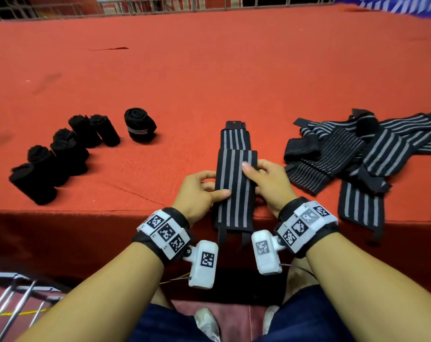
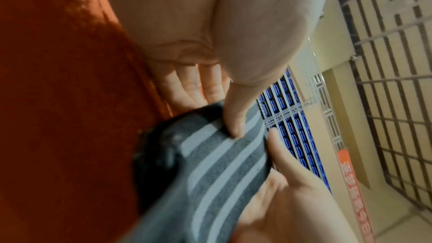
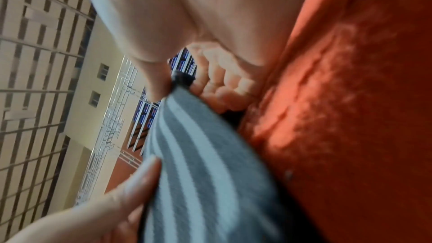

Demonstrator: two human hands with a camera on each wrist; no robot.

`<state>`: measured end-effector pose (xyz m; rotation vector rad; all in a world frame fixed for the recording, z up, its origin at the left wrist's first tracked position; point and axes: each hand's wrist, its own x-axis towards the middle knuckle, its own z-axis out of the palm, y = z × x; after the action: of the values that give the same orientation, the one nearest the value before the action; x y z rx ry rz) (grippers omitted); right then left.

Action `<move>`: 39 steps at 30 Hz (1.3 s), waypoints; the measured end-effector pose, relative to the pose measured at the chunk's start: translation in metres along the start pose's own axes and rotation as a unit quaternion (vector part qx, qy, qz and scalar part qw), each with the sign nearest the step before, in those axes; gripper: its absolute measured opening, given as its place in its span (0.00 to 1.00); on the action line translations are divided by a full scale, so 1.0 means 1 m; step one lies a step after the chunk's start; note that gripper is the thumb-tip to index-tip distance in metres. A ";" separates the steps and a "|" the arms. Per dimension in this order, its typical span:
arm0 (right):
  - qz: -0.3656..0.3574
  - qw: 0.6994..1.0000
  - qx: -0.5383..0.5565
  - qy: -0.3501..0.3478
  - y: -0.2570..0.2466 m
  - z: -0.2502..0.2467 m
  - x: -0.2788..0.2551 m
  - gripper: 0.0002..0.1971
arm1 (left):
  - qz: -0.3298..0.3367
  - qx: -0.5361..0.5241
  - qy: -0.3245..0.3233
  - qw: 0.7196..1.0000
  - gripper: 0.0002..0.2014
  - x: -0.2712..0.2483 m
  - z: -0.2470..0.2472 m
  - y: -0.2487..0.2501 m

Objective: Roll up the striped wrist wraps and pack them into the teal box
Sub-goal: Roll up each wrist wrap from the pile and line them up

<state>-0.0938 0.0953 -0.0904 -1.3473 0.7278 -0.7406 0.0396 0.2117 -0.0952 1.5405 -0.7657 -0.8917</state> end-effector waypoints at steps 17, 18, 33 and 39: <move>-0.076 0.997 0.008 0.014 0.030 -0.012 0.013 0.21 | 0.060 -0.035 0.077 0.995 0.27 0.030 0.006 -0.008; -0.090 0.996 0.020 -0.004 0.029 -0.014 0.011 0.22 | 0.067 -0.034 0.088 0.993 0.27 0.032 0.007 -0.010; -0.166 0.966 -0.193 -0.041 0.033 -0.016 0.009 0.08 | 0.126 -0.016 0.077 0.989 0.05 0.020 0.001 -0.019; -0.134 0.981 -0.126 -0.054 0.030 -0.014 0.007 0.06 | 0.153 0.045 0.005 0.987 0.03 0.017 -0.002 -0.020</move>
<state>-0.0990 0.0837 -0.1220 -1.7259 0.5717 -0.7983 0.0494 0.2014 -0.1173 1.4538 -1.0156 -0.6272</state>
